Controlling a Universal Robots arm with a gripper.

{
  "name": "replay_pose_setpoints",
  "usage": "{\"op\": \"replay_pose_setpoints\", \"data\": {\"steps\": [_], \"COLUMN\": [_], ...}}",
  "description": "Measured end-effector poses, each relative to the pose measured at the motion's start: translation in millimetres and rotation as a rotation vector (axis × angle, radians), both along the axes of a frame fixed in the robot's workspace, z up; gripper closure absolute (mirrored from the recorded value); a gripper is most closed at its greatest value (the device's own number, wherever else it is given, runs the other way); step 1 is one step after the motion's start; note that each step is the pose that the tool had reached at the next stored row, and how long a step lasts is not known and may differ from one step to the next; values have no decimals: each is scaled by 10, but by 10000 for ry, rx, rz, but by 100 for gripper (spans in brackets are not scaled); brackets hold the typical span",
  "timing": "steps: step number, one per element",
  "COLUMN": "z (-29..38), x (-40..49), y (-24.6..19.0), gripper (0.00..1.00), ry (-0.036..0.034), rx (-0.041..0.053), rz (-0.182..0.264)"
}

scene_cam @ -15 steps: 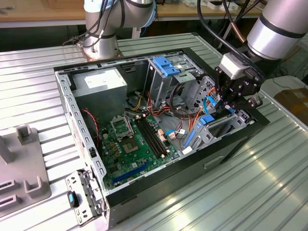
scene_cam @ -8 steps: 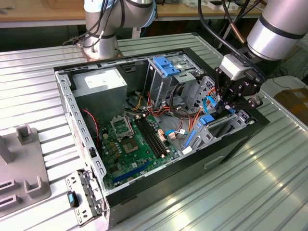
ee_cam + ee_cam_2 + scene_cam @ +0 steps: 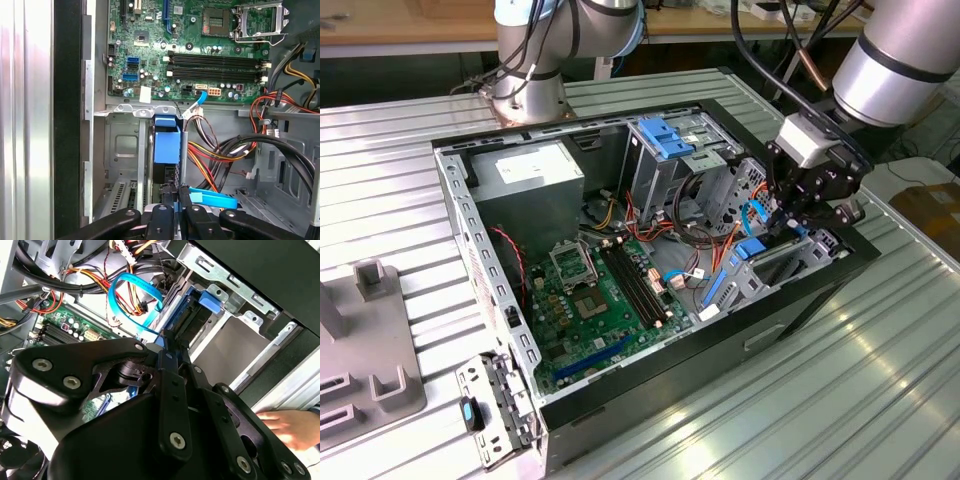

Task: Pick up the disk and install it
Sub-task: 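Insert the first disk wire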

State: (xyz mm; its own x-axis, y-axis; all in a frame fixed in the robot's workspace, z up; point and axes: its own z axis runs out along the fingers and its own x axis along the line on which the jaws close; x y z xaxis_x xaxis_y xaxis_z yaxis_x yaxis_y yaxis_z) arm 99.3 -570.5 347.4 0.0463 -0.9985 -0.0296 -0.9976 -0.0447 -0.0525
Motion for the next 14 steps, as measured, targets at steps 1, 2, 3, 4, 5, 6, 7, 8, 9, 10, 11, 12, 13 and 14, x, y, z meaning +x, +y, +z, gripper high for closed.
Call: {"op": "replay_pose_setpoints", "data": {"steps": [1,2,3,4,5,6,7,8,9,10,11,12,13,14], "z": [-13,-31,-47,-60,-66,-68,-69,-69,-70,-72,-71,-71,-70,-67], "x": [0,0,0,0,0,0,0,0,0,0,0,0,0,0], "y": [-13,-26,-41,-51,-53,-53,-53,-52,-52,-53,-53,-53,-52,-50], "gripper": [84,84,84,84,84,84,84,84,84,83,76,76,76,76], "ry": [1,0,1,1,0,1,1,1,0,0,0,1,1,0], "rx": [-2,1,-5,-6,-4,-2,-2,-2,0,3,1,-1,-2,0], "rz": [-1,-1,0,0,0,0,0,0,0,0,0,0,0,-1]}}
